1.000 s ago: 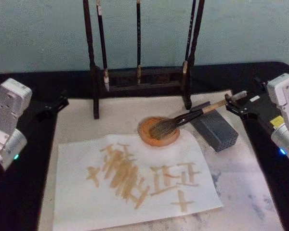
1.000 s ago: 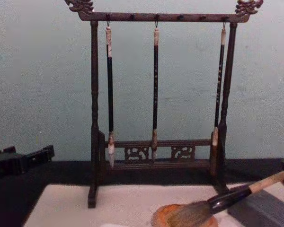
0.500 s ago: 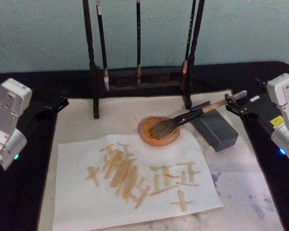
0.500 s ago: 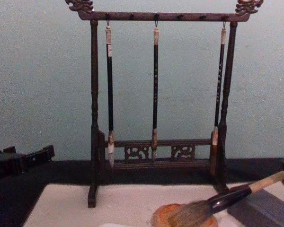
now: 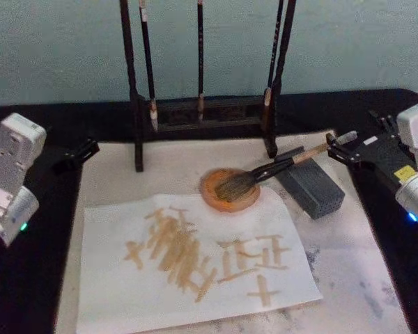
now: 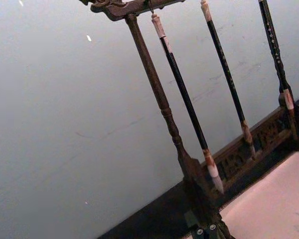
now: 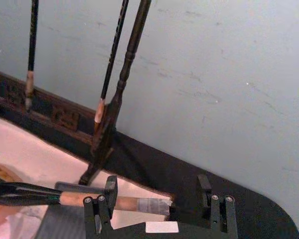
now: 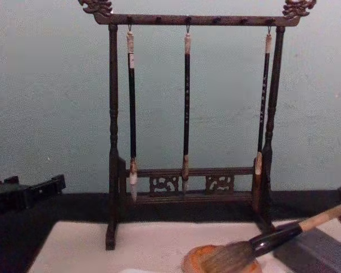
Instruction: Pick up the brush from the inkstone, write on the paper, then place the brush back to its original position.
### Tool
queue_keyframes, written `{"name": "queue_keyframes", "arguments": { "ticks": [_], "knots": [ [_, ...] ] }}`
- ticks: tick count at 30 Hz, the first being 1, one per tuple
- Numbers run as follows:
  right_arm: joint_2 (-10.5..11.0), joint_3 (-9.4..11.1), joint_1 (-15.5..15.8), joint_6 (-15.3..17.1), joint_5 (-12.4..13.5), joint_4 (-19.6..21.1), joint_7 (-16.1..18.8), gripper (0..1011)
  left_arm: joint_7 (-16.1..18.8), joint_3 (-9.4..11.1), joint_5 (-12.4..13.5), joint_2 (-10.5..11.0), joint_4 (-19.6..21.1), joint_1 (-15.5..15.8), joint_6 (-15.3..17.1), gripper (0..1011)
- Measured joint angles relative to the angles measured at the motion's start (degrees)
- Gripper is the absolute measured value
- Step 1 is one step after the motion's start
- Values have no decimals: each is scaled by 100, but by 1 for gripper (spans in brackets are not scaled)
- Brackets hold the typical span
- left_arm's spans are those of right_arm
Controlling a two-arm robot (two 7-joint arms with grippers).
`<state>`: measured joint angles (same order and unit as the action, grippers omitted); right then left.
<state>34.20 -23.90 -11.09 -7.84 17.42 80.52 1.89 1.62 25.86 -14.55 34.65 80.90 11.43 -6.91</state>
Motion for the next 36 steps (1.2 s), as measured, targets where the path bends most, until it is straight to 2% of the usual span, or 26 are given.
{"name": "queue_keyframes", "arguments": {
  "ticks": [10,20,25,29,36],
  "knots": [
    [97,267,378,-70,128,476,148,1008,0,0,0,0,0,0,0,1002],
    [259,570,992,-84,200,1149,174,1008,0,0,0,0,0,0,0,1002],
    [294,711,1229,-80,383,1342,291,1008,0,0,0,0,0,0,0,1002],
    [268,841,1361,-94,639,1380,464,1008,0,0,0,0,0,0,0,1002],
    [88,1105,1456,-86,1460,1218,1043,1008,0,0,0,0,0,0,0,1002]
  ]
}}
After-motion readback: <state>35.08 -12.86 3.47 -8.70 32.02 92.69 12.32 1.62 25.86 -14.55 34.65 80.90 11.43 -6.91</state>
